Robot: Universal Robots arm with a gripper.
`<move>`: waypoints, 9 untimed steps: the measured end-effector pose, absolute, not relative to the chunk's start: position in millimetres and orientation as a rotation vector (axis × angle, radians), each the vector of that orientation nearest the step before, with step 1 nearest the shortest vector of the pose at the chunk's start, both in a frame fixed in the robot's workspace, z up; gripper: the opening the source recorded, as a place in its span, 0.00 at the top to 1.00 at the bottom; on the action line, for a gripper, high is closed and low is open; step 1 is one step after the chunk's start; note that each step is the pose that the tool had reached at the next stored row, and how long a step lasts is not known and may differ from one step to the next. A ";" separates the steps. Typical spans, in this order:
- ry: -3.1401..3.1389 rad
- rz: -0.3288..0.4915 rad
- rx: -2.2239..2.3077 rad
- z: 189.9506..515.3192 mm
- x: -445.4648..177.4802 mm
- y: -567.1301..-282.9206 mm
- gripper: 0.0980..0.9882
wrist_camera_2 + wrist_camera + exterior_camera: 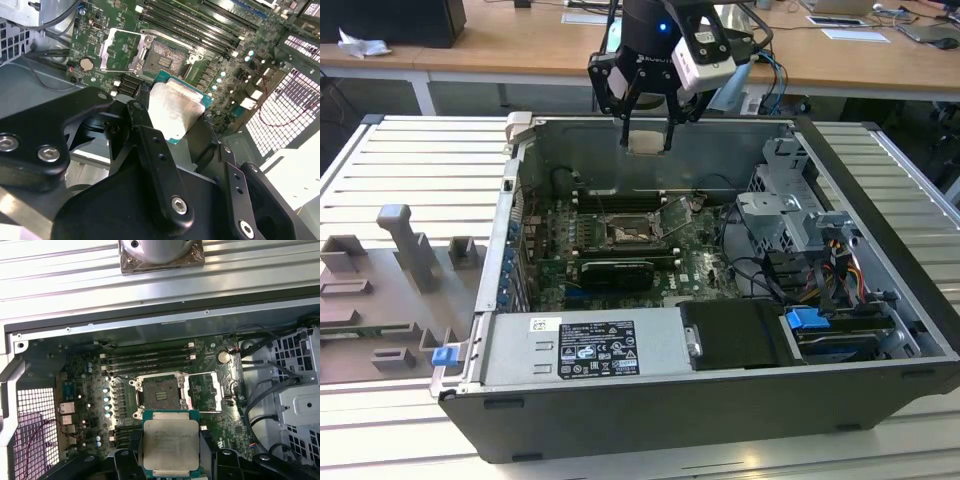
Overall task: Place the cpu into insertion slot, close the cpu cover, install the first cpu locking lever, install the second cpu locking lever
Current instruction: 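Place the cpu into insertion slot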
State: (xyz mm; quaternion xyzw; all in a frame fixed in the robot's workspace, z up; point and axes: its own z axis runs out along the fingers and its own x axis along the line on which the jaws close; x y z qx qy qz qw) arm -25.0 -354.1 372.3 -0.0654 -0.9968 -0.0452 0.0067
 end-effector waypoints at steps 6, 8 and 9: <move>-3.118 -0.141 -0.224 372.1 -25.0 -354.1 0.51; -3.117 -0.140 -0.234 372.1 -25.0 -354.1 0.51; -3.117 -0.140 -0.244 372.0 -25.0 -354.1 0.51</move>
